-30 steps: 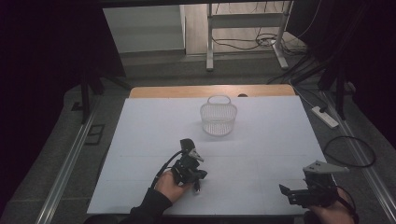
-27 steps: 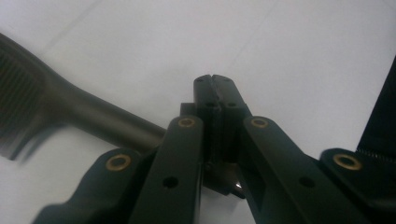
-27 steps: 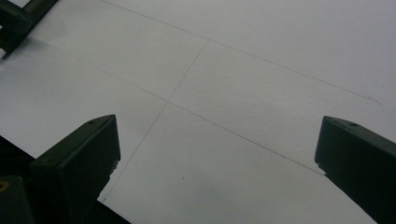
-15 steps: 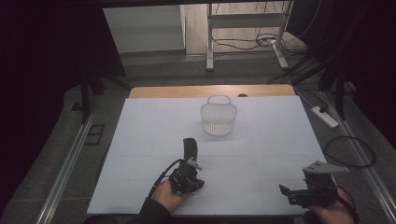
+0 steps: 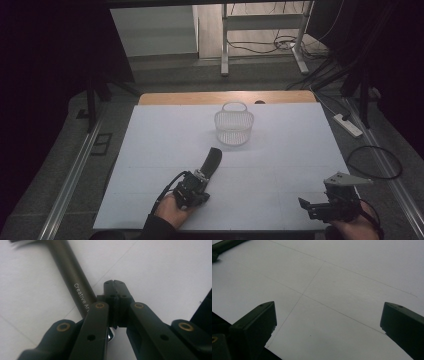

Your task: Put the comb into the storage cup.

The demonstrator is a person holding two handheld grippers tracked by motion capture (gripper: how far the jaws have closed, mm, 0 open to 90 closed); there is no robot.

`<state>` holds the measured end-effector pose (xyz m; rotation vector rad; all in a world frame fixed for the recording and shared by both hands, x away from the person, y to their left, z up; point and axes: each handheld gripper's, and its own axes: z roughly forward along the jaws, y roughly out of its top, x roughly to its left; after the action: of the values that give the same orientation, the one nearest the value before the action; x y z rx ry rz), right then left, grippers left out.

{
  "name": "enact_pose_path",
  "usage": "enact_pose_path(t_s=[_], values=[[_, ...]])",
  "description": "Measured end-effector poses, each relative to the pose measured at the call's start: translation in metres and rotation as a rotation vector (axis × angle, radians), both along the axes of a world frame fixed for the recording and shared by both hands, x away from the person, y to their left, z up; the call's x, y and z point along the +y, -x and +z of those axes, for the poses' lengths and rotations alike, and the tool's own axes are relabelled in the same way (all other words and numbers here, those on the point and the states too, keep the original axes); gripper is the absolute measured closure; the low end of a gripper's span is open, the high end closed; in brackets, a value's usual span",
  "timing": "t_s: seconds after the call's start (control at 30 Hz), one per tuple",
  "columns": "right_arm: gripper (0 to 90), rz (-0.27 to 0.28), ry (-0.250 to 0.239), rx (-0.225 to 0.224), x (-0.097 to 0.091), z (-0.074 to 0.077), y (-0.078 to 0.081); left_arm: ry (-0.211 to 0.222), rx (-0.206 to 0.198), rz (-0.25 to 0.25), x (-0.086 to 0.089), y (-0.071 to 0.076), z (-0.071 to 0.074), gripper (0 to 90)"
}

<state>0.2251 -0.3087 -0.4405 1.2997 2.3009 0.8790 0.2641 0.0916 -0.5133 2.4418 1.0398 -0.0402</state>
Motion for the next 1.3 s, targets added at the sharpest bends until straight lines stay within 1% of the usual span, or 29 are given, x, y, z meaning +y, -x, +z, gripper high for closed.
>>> enact_pose_path(t_s=[0.13, 0.2, 0.47, 0.57, 0.63, 0.73, 0.8, 0.87, 0.93, 1.03, 1.07, 1.1, 1.17, 1.3], values=[[0.8, 0.0, 0.0, 0.0, 0.0, 0.0, 0.0, -0.016, 0.002, 0.014, 0.003, -0.001, -0.001, 88.9], [0.8, 0.0, 0.0, -0.001, 0.0, 0.0, 0.0, -0.013, 0.005, 0.021, 0.005, -0.002, -0.001, 88.9], [0.9, 0.0, -0.003, 0.001, 0.0, 0.0, 0.0, -0.027, 0.002, 0.052, 0.013, -0.007, -0.001, 88.9], [0.9, 0.002, -0.001, 0.002, 0.0, 0.0, 0.0, -0.029, 0.002, 0.049, 0.013, -0.007, -0.001, 88.8], [0.9, 0.002, -0.001, 0.001, 0.0, 0.0, 0.0, -0.023, 0.003, 0.041, 0.012, -0.006, 0.001, 88.8], [0.9, 0.002, -0.003, 0.0, 0.0, 0.0, 0.0, -0.001, -0.017, 0.029, 0.01, -0.005, 0.009, 87.8], [0.9, 0.002, -0.004, -0.002, -0.001, 0.0, 0.0, 0.013, -0.043, 0.02, 0.009, -0.005, 0.017, 84.6], [0.9, 0.001, -0.003, -0.001, 0.0, 0.0, 0.0, 0.028, -0.06, 0.018, 0.01, -0.005, 0.023, 81.1], [0.9, 0.001, -0.002, 0.0, 0.0, 0.0, 0.0, 0.038, -0.062, 0.023, 0.012, -0.006, 0.026, 76.1], [1.0, 0.002, 0.0, -0.002, 0.0, 0.0, 0.0, 0.032, -0.069, 0.028, 0.016, -0.009, 0.028, 67.5], [1.0, 0.002, 0.0, -0.001, 0.0, 0.0, 0.0, 0.031, -0.076, 0.035, 0.017, -0.009, 0.029, 64.9], [0.9, 0.002, 0.0, -0.001, 0.0, 0.0, 0.0, 0.028, -0.081, 0.035, 0.018, -0.01, 0.03, 60.4], [0.9, 0.001, -0.001, 0.0, 0.0, 0.0, 0.0, 0.042, -0.09, 0.047, 0.021, -0.012, 0.033, 53.9], [0.9, 0.002, -0.002, -0.003, 0.0, 0.0, 0.0, 0.06, -0.106, 0.065, 0.027, -0.016, 0.036, 37.1]])
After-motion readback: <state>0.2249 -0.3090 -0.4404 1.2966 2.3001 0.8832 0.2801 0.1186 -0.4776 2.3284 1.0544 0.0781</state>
